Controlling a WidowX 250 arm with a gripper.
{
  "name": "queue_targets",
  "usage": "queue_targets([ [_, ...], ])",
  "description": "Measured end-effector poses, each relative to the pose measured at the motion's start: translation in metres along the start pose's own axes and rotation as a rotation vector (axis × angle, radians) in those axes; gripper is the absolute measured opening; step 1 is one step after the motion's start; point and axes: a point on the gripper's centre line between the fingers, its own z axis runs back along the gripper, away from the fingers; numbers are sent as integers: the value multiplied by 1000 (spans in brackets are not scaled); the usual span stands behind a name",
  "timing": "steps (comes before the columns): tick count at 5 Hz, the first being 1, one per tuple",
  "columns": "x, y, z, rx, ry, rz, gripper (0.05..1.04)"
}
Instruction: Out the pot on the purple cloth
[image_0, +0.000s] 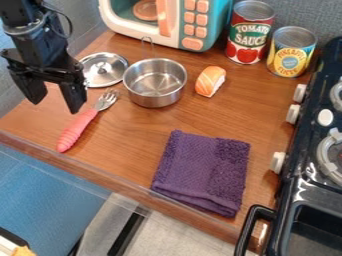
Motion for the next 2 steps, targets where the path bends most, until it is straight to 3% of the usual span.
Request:
queue_targets([
  [1, -1, -2, -6, -10, 23, 4, 1001],
  [2, 23, -24, -12, -23, 29, -75, 1001],
])
